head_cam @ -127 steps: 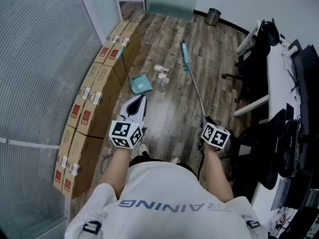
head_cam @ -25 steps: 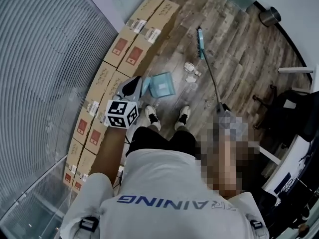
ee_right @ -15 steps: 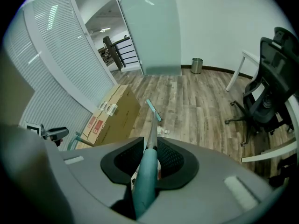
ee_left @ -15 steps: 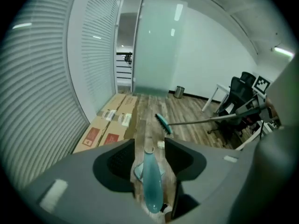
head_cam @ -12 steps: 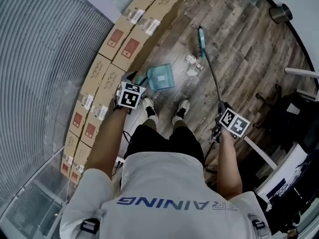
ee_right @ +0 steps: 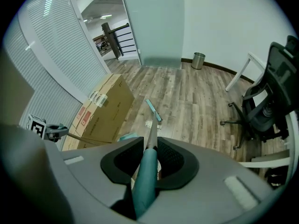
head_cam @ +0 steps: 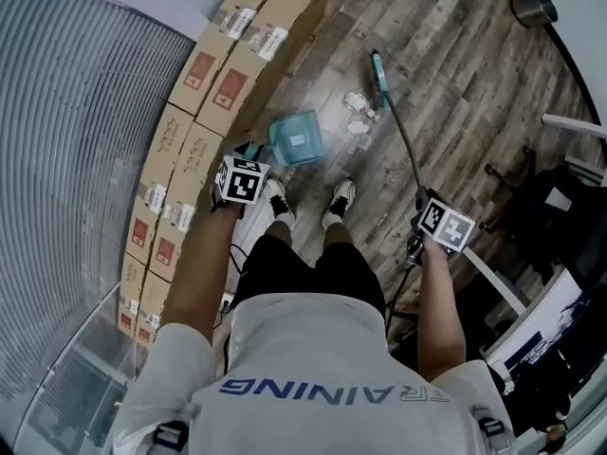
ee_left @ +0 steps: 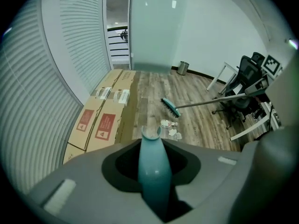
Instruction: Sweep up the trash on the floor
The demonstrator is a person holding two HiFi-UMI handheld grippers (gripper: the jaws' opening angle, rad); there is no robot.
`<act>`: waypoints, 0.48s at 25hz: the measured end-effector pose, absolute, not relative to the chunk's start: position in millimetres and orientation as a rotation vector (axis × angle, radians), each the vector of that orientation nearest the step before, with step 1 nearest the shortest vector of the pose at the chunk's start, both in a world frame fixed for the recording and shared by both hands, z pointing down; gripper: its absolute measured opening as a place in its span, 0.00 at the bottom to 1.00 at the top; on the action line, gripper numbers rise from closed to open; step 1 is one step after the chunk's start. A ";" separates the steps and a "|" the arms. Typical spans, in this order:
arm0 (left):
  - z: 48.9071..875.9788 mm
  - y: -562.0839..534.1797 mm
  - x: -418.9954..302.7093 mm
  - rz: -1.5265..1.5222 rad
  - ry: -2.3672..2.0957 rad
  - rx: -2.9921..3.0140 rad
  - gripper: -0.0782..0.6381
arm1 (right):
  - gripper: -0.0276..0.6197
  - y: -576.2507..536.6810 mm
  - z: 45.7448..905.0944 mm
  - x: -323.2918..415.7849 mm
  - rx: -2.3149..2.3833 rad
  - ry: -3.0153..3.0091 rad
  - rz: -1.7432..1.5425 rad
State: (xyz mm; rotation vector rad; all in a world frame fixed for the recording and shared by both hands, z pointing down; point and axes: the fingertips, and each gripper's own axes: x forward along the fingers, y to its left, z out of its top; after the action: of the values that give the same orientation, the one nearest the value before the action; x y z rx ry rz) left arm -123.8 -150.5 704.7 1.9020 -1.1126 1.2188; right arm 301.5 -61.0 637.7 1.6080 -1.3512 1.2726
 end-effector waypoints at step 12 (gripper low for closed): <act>709.0 -152.3 -121.7 1.232 -1.104 1.882 0.24 | 0.20 -94.3 719.9 351.3 1.510 -1.177 1.112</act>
State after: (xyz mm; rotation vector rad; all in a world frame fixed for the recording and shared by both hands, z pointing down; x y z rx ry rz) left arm -121.7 -152.3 709.0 1.8822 -1.1040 1.2324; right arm 351.3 -94.3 719.9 1.5098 -1.1772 1.1123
